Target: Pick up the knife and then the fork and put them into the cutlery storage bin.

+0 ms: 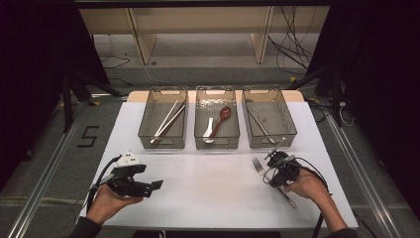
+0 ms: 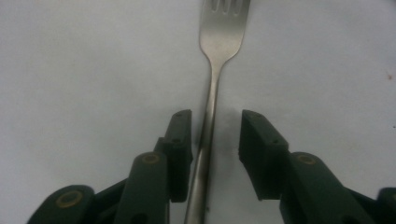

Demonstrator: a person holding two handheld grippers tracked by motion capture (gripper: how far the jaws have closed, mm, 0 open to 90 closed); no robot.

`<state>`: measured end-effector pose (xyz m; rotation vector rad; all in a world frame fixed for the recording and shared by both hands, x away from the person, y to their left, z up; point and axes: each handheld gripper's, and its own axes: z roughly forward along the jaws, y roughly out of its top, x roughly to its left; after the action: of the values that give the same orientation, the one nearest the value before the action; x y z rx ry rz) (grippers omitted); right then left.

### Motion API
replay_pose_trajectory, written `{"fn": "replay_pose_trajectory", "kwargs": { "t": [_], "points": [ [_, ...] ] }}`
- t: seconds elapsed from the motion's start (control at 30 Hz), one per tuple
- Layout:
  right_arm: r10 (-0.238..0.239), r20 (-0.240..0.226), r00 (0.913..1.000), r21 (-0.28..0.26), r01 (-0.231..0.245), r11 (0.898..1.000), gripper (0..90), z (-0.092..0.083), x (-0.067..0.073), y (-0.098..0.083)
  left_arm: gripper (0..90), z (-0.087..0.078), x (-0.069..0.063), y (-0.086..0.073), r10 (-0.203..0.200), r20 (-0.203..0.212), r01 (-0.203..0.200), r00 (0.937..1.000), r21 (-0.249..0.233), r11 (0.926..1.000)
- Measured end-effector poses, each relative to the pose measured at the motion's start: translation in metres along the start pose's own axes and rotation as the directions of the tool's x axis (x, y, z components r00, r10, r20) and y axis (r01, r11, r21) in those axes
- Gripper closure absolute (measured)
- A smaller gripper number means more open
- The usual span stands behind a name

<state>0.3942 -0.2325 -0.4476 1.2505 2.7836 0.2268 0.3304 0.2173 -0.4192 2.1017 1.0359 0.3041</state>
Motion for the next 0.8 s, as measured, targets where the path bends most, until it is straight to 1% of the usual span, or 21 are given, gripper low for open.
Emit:
{"fn": "replay_pose_trajectory", "kwargs": {
  "t": [0.17, 0.2, 0.33, 0.4, 0.5, 0.63, 0.8],
  "points": [
    [-0.012, 0.002, 0.9999, 0.022, 0.012, 1.000, 74.1, 0.0039, 0.0003, 0.0021, 15.8, 0.0003, -0.0001, 0.0000, 0.001, 0.001, -0.001, 1.0000, 0.003, 1.0000],
    [-0.022, -0.001, 0.9998, 0.016, 0.022, 1.000, 75.0, 0.0047, 0.0002, 0.0023, 15.8, 0.0002, -0.0001, 0.0000, 0.001, 0.000, -0.001, 1.0000, 0.002, 1.0000],
    [-0.029, -0.004, 0.9996, 0.028, 0.029, 0.999, 80.3, 0.0048, 0.0026, 0.0037, 15.8, 0.0002, -0.0001, -0.0001, 0.002, 0.001, -0.002, 1.0000, 0.002, 1.0000],
    [-0.025, -0.007, 0.9997, 0.032, 0.025, 0.999, 81.5, 0.0051, 0.0025, 0.0046, 15.8, 0.0009, -0.0002, -0.0002, -0.003, 0.000, 0.003, 1.0000, 0.003, 1.0000],
    [-0.021, -0.015, 0.9997, 0.031, 0.021, 0.999, 84.3, 0.0052, 0.0008, 0.0047, 15.8, 0.0006, -0.0009, 0.0001, 0.000, -0.001, 0.000, 1.0000, 0.000, 1.0000],
    [-0.033, -0.005, 0.9994, 0.029, 0.033, 0.999, 84.9, 0.0047, 0.0023, 0.0045, 15.8, 0.0004, -0.0005, -0.0001, 0.001, -0.002, -0.001, 1.0000, 0.001, 1.0000],
    [-0.044, -0.015, 0.9989, 0.025, 0.045, 0.999, 85.2, 0.0034, 0.0027, 0.0030, 15.8, 0.0003, 0.0001, 0.0000, 0.001, 0.001, -0.001, 1.0000, 0.003, 1.0000]
  ]
}}
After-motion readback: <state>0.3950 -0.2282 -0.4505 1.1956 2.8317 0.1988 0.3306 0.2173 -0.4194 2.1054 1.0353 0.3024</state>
